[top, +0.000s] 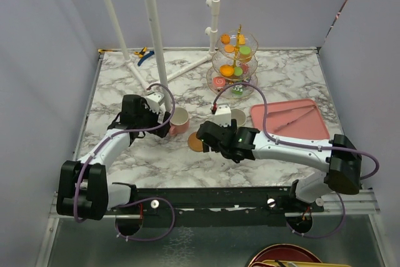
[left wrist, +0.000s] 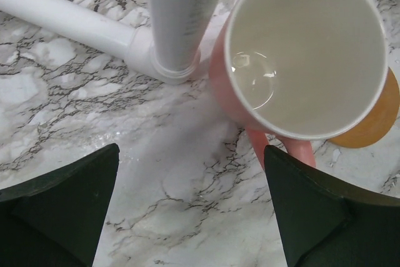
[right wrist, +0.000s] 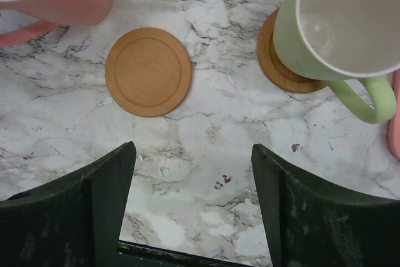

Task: Serve the afternoon tea
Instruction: Adjust the cup at the center of the board, then pick up the cup at the center of the board.

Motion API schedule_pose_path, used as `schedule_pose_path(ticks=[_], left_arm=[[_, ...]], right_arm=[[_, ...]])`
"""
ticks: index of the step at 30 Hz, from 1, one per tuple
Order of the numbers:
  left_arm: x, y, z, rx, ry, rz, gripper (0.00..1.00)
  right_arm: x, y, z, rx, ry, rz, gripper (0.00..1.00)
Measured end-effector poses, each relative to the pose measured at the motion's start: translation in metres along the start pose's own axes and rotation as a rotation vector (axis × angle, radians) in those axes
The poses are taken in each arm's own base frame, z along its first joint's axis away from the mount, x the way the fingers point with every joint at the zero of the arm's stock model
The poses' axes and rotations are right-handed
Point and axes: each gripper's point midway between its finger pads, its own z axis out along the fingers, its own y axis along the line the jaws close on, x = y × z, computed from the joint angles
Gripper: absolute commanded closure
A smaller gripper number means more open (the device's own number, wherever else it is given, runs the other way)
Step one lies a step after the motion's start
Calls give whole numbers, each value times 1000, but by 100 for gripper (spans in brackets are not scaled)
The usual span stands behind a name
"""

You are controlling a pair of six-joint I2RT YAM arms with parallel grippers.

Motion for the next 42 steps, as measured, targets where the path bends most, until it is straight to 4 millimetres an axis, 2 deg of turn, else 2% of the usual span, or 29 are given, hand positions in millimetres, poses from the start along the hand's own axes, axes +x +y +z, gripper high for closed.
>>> schedule_pose_path(ticks=[6,10,13,15,18,23,29,33,37,40,42], left_arm=[[1,-13,-2,46,7,12,1],[4,-24,-14,91,21,46,1],[-8,-27,-27,96,14,91,1],[-18,-24,-31,83,-1,119,1],[-30,-12,-36,18,-11,159,1],[-26,12,-42,-94,22,153,1],[-26,65,-61,-239,23,-2,1],[-28,98,-72,-303,-2,-107,1],[-28,110,-72,-322,-15,-139,1],[-26,114,-67,-323,-12,-152,1],[-25,116,-64,-320,-10,-163,1]], right_arm=[[-8,17,4,-36,-8,-8,17],[-21,42,9,-93,-25,-15,17],[-32,69,13,-156,-40,-25,16],[-28,81,24,-169,-26,-50,16],[-26,101,36,-201,-17,-75,17],[-21,121,56,-221,-10,-107,18],[-18,136,73,-233,-16,-123,25],[-18,139,85,-204,-26,-134,36],[-15,130,96,-172,-24,-138,53],[-13,121,100,-158,-29,-141,60],[-12,113,101,-143,-30,-147,61]])
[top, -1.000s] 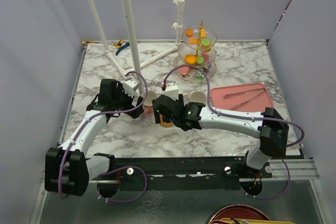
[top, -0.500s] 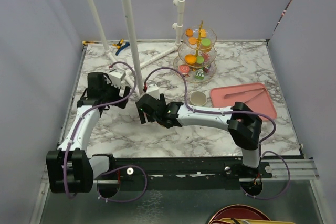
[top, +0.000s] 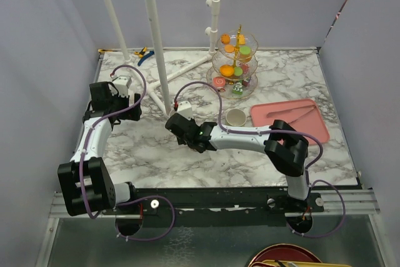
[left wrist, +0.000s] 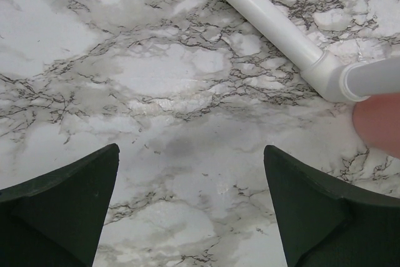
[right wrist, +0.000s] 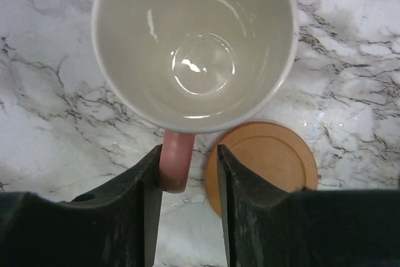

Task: Serve the afternoon tea
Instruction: Pick up the cup at the center of the board.

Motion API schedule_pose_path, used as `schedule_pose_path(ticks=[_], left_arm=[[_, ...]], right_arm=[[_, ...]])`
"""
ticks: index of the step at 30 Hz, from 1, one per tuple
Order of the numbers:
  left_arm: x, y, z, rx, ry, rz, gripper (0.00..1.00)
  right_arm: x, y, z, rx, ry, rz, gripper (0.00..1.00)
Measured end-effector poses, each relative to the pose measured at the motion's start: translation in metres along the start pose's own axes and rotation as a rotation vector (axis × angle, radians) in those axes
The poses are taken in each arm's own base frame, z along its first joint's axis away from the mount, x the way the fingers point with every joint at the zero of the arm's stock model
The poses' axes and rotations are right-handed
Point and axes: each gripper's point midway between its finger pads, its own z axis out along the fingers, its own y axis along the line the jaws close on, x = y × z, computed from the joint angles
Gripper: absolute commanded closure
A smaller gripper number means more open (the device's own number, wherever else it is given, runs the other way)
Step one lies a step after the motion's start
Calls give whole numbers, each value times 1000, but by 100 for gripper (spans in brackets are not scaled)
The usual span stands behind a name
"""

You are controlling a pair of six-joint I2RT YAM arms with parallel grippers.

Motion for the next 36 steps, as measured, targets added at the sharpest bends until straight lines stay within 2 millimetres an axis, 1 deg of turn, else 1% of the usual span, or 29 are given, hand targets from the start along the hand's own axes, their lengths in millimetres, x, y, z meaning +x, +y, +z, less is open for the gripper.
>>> schedule_pose_path(ticks=[2,6,10,13,15,17,18,19,25,27,29,31,36], left_arm=[[2,0,4,4,8,-14,1],[2,-2,6,15,5,-32,1],[-1,-2,6,16,-5,-33,1],[-3,-2,4,15,-14,-30,1],[-7,-3,1,15,-28,-26,1],[-10,-4,-1,17,-39,-24,1],[-11,-5,-2,18,-44,-22,1],[-12,-5,-2,18,-47,-22,1],[-9,-5,1,23,-39,-26,1],[-7,-5,3,26,-31,-29,1],[-7,-5,3,28,-29,-29,1],[-7,-5,3,30,-29,-29,1],[-6,-5,4,31,-26,-30,1]], right_arm=[[0,-7,0,16,-1,-5,60],[-3,-14,3,28,-3,-18,53],[-7,-15,6,21,-1,-57,54],[-13,-12,11,1,3,-72,62],[-15,-14,14,-6,16,-81,71],[-17,-15,16,-14,23,-84,85],[-17,-15,16,-18,26,-88,94],[-16,-16,17,-21,32,-93,99],[-17,-19,14,-20,26,-116,99],[-15,-25,9,-14,26,-123,100],[-15,-32,0,-5,25,-129,99],[-19,-39,-14,-4,16,-127,100],[-36,-54,-55,-30,-44,-81,99]])
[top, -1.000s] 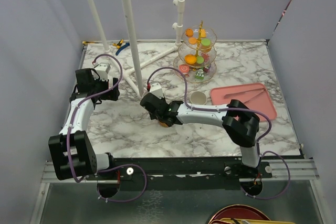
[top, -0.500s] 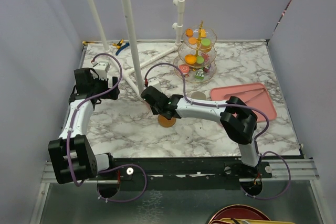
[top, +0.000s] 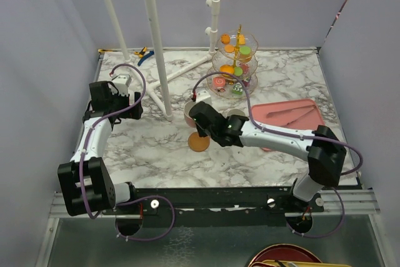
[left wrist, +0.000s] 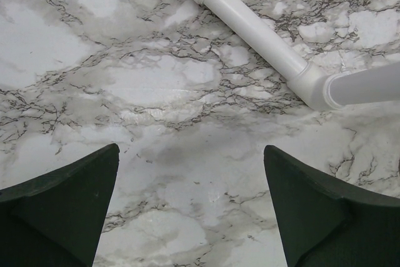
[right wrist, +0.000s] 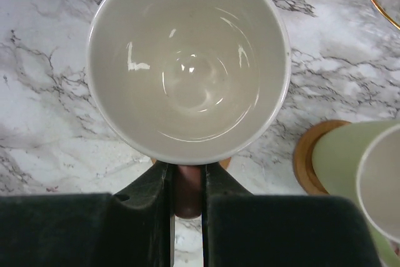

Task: Serve the afternoon tea
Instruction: Pick up the cup at the center of the board, then place the cup on the coaster.

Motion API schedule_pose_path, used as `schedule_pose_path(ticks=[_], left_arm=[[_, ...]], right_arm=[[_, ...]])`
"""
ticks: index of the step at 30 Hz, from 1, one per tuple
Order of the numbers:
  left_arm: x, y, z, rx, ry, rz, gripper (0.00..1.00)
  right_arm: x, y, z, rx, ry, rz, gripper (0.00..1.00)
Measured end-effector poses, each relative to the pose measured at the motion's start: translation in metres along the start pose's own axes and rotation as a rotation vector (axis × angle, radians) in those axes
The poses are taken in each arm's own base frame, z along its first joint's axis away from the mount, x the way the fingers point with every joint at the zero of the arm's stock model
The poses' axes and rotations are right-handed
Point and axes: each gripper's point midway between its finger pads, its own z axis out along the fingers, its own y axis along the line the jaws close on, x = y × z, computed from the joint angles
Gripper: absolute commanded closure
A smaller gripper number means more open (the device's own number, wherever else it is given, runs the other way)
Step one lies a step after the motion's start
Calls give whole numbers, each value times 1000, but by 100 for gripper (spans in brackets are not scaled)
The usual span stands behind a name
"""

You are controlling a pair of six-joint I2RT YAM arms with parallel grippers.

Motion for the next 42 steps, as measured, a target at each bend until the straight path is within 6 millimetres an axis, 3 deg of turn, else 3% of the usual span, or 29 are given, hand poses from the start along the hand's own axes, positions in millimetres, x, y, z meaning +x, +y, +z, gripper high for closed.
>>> schedule_pose_path(ticks=[4,10,14,26,42], left_arm=[[0,-1,0,6,0,-1,1],[0,-3,2,23,2,-7,1],[-6,-3,2,25,-9,-6,1],[-8,-6,2,39,-16,-11,1],[-12,-7,3,50,-24,-29,1]], right_arm=[[9,-13,-21,-5,-8,36,99],[58,-20,-21,18,88,21,99],[73,-14,-24,5,116,5,100],[81,10,-31,-61,119,-22,100],[80,18,-9,-38,85,-5,99]])
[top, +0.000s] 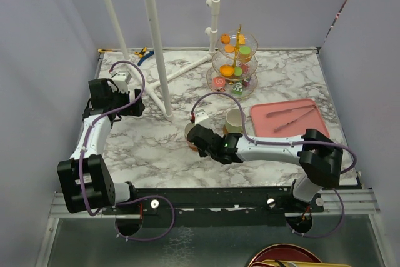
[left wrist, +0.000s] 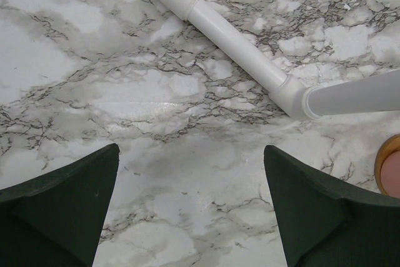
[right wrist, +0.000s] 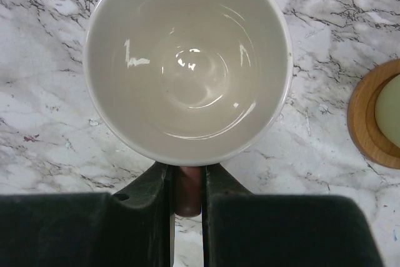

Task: Serve the afternoon tea
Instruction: Place the cup on the coaster.

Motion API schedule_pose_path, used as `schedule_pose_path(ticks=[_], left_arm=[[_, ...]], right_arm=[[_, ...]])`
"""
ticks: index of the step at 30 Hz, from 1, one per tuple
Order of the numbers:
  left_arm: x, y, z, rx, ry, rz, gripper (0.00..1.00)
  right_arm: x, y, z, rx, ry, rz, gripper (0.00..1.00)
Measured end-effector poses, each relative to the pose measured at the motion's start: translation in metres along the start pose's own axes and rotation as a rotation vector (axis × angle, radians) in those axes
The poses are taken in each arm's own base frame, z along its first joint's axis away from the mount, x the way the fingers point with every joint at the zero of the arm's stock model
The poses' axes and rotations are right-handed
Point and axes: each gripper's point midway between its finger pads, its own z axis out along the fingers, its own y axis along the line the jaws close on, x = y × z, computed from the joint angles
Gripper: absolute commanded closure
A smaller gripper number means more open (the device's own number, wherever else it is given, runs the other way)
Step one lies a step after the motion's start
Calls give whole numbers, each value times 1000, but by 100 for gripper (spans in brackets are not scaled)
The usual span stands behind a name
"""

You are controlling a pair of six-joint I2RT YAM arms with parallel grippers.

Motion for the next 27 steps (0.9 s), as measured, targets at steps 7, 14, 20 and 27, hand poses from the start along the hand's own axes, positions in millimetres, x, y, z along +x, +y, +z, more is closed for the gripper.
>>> schedule_pose_path(ticks=[7,14,20,27], left_arm=[[0,-1,0,6,-1,-3,1],[0,-3,0,14,-2,-10,1],[-3,-5,0,22,-8,-17,1],[-6,-4,-1,22,-14,-15,1]], right_arm=[[1,-4,3,22,-21,41,100],[-1,-19,10,79,-57,91,99],[-3,-32,16,129,-75,101,100],[-7,-50,19,185,-84,99,100]])
